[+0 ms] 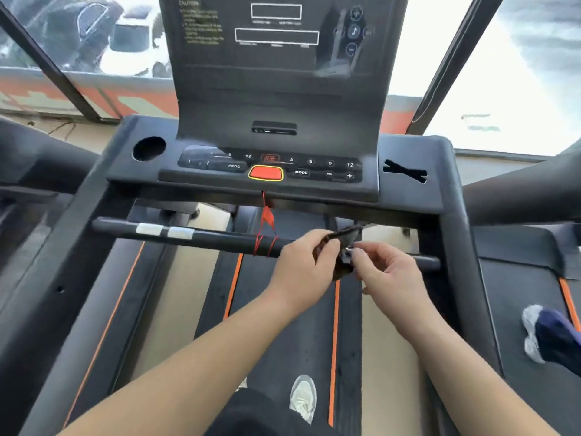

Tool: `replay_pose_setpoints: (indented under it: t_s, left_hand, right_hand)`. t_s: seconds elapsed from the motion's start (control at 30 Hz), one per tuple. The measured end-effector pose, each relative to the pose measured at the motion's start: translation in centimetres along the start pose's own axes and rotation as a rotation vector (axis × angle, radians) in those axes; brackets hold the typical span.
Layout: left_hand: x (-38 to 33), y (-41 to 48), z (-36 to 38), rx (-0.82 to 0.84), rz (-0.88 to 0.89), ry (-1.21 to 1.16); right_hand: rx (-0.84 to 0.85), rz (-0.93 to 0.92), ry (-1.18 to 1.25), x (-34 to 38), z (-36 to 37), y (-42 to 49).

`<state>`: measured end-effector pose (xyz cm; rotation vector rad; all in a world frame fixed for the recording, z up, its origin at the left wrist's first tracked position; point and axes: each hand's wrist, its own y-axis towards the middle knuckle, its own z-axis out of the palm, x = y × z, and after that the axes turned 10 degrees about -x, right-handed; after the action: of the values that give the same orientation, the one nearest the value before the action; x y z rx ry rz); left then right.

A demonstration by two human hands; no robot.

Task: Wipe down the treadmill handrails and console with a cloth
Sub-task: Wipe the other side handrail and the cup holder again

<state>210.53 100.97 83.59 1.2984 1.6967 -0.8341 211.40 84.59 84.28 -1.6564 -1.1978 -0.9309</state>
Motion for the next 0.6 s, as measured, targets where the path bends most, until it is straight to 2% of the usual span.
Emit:
replay_pose_setpoints:
  t_s: [0.17, 0.23, 0.43, 0.6]
  left_hand:
    - [2.1, -4.2, -3.4, -0.065, -0.453, -0.322]
    - [3.0, -5.5, -4.5, -0.113, -0.56, -0.428]
    - [5.8, -8.1, -8.1, -0.167, -0.616, -0.412]
    - [6.5, -9.3, -10.7, -0.131, -0.641, -0.387]
  right_hand:
    - [0.238, 0.045, -0.014, 0.1, 3.7, -1.9]
    - [0.349, 0.035, -0.061, -0.3, 5.2, -2.8]
    - [0.425, 0.023, -0.089, -0.8, 9.4, -4.4]
    - [0.519, -0.115, -0.206, -0.4, 11.1, -5.6]
